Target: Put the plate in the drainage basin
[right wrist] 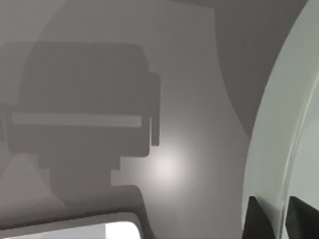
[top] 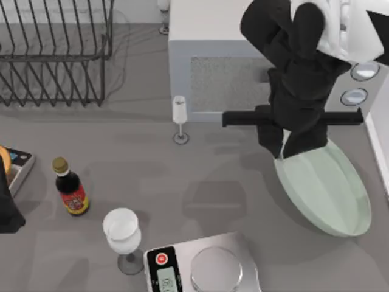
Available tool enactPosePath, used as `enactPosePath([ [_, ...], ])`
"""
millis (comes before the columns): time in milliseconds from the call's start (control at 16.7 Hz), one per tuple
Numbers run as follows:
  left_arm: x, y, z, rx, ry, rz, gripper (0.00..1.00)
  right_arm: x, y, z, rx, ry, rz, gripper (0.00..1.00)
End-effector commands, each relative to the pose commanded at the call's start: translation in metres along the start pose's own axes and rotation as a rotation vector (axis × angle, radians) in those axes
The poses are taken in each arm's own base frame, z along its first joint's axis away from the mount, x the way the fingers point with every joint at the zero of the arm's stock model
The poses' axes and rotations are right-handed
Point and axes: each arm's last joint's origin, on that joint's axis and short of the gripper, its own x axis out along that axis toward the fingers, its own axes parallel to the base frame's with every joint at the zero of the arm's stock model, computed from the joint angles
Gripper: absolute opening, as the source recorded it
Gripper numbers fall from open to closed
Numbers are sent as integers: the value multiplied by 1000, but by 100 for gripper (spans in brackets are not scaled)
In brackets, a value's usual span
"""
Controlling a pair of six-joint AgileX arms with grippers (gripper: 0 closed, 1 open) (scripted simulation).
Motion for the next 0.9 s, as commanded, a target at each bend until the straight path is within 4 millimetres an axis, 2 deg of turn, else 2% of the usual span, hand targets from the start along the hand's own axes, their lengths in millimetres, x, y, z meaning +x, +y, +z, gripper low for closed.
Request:
enactPosePath([
  [240, 0, 0, 0, 0, 0, 0, 100, -85, -8, 2, 19, -5, -3, 0],
  [420, 0, 0, 0, 0, 0, 0, 100, -127, -20, -6, 29, -18, 2, 0],
  [600, 0, 0, 0, 0, 0, 0, 100, -145, -26, -12, 32, -28, 7, 0],
  [900, 0, 0, 0, 0, 0, 0, 100, -145, -25, -12, 28, -28, 8, 0],
])
